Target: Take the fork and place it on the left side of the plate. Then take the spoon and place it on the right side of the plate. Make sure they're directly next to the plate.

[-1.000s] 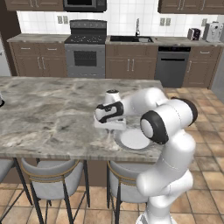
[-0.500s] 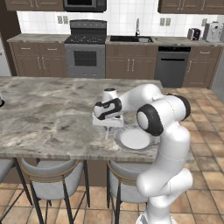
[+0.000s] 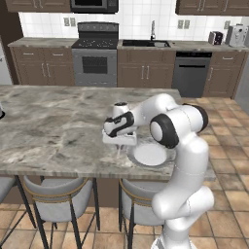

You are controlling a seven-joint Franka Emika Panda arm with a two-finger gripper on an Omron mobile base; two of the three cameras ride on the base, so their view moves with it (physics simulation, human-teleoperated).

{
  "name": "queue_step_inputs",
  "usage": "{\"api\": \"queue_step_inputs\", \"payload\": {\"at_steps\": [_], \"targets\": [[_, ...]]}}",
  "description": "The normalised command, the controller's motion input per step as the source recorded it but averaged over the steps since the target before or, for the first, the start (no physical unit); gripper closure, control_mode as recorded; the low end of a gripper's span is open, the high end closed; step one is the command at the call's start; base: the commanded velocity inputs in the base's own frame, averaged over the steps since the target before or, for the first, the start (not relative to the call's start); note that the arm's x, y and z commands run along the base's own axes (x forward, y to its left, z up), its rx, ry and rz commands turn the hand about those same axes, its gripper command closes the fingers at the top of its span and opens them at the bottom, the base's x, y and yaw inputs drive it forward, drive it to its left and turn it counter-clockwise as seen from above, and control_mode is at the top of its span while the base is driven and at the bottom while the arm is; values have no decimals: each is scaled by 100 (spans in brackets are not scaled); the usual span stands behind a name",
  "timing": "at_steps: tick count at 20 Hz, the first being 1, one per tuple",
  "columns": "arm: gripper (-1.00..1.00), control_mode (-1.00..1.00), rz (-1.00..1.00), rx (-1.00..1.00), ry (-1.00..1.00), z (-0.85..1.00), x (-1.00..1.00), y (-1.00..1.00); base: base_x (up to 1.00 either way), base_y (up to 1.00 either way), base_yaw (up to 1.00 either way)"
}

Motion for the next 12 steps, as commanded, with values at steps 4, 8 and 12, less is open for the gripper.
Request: {"api": "queue_step_inputs", "payload": {"at_steps": [4, 8, 12], "targets": [[100, -100, 0, 0, 0, -18, 0, 0, 0, 0, 0], [100, -100, 0, 0, 0, -5, 0, 0, 0, 0, 0], [100, -100, 0, 0, 0, -2, 0, 0, 0, 0, 0]]}}
